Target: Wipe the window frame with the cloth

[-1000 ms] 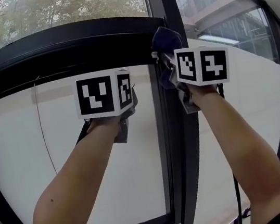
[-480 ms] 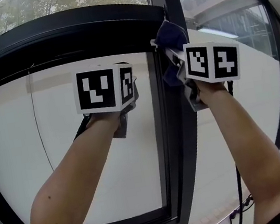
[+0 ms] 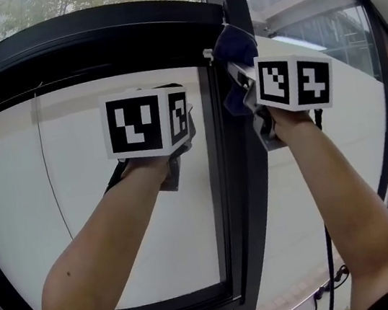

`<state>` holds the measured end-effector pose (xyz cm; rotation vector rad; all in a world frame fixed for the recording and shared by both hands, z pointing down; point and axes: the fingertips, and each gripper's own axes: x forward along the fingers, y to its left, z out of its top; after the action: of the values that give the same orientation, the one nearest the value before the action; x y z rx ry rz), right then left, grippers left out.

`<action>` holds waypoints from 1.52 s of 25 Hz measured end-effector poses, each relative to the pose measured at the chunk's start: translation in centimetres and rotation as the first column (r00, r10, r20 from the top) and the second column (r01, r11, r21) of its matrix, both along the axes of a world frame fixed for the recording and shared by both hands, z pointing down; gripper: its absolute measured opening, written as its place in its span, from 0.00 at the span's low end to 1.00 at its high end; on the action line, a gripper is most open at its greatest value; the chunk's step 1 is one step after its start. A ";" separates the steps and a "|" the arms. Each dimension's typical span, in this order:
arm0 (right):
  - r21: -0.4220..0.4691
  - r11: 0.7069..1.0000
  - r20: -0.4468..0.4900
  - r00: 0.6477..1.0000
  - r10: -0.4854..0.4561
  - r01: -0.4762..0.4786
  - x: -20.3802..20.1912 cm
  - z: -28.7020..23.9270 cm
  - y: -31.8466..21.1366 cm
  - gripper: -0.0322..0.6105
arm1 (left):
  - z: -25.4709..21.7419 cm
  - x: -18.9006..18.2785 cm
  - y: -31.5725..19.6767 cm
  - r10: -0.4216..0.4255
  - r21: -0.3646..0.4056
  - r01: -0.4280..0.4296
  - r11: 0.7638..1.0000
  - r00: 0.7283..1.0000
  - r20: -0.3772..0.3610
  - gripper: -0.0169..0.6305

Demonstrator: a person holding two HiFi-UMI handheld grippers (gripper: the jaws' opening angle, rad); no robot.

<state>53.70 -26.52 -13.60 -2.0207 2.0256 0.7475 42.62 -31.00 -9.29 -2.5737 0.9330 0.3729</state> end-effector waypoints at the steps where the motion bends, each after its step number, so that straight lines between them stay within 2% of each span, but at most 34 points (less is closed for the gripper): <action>1: -0.004 1.000 0.000 1.000 0.001 -0.001 -0.1 -0.1 -0.3 0.25 | -0.1 0.0 0.2 -0.002 0.007 0.002 1.000 1.000 0.001 0.02; 6: -0.018 1.000 -0.014 1.000 0.009 -0.009 -0.7 0.3 -1.8 0.25 | 0.7 -0.6 0.8 0.002 0.015 -0.002 1.000 1.000 0.012 0.02; 11: -0.041 0.999 -0.052 0.999 0.013 -0.015 -1.4 2.9 -1.8 0.25 | 2.3 -1.5 1.0 -0.010 0.025 0.010 1.000 1.000 0.017 0.02; 15: -0.068 0.997 -0.023 0.999 -0.023 0.021 -1.4 5.4 -2.0 0.25 | 4.3 -1.5 1.6 0.060 -0.044 -0.060 0.997 0.998 -0.004 0.02; 20: -0.085 0.996 -0.023 0.999 -0.024 0.022 -1.1 8.7 -2.0 0.25 | 6.7 -1.2 3.1 0.084 -0.020 -0.084 0.996 0.996 0.030 0.02; 27: -0.115 0.993 -0.030 0.999 -0.016 0.012 -1.3 13.5 -2.1 0.25 | 12.1 -1.7 1.2 0.071 -0.107 -0.068 0.992 0.997 0.020 0.02; 33: -0.136 0.991 -0.019 1.000 -0.016 0.013 -1.1 16.1 -2.5 0.25 | 16.9 -1.3 -1.4 0.032 -0.184 -0.018 0.983 0.997 0.073 0.02; 38: -0.152 0.988 -0.004 1.000 -0.022 0.021 -1.0 19.0 -2.5 0.25 | 19.9 -1.5 -1.0 0.070 -0.216 -0.054 0.975 0.996 0.064 0.02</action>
<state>52.65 -28.98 5.36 -2.0748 2.1648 0.6115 41.14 -31.99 10.56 -2.7963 0.9134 0.2054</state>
